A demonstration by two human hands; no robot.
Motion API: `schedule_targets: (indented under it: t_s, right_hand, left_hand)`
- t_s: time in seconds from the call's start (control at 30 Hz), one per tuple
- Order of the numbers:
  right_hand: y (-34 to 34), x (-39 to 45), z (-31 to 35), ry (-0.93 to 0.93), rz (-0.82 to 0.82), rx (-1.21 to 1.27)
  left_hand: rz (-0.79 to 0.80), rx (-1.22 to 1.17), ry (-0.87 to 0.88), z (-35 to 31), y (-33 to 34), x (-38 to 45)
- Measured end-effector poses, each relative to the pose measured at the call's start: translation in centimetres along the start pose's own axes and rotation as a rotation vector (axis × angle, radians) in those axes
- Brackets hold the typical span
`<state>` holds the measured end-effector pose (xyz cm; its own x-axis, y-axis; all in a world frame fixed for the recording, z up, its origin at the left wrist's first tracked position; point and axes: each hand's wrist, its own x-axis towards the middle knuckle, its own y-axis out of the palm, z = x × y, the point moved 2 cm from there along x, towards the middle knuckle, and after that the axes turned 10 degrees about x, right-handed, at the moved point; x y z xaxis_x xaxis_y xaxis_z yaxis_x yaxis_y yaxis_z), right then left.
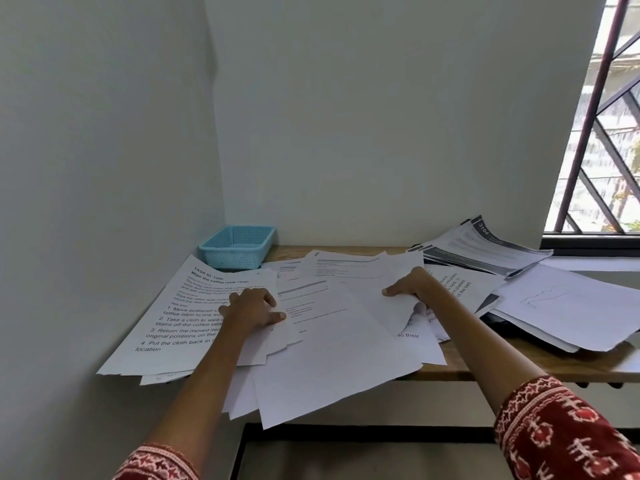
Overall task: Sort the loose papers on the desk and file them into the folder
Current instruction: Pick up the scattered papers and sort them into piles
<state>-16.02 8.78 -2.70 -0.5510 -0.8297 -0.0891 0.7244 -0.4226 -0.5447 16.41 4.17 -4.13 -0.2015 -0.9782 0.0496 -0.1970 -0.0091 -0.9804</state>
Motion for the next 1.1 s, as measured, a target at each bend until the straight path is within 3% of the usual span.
schedule_targets:
  t_s: [0.17, 0.3, 0.43, 0.6, 0.87, 1.1]
  right_hand:
    - [-1.3, -1.0, 1.1, -0.142, -0.123, 0.247]
    - [-4.4, -2.3, 3.2, -0.373, -0.406, 0.149]
    - [-7.4, -3.2, 5.0, -0.487, -0.547, 0.155]
    - [-8.7, -3.5, 4.8, -0.504, -0.591, 0.132]
    - [-10.7, -5.3, 4.6, -0.487, -0.905, 0.460]
    - [-10.9, -5.7, 5.1, -0.480, -0.936, 0.568]
  left_hand:
    - [-0.016, -0.017, 0.007, 0.2, 0.3, -0.1]
    - [-0.029, -0.041, -0.001, 0.2, 0.4, -0.3]
    - [-0.015, -0.041, -0.002, 0.2, 0.4, -0.4]
    - [-0.020, -0.052, 0.001, 0.1, 0.4, -0.7]
    - [-0.047, -0.043, 0.002, -0.2, 0.2, -1.1]
    - [-0.079, -0.014, 0.009, -0.3, 0.3, -1.6]
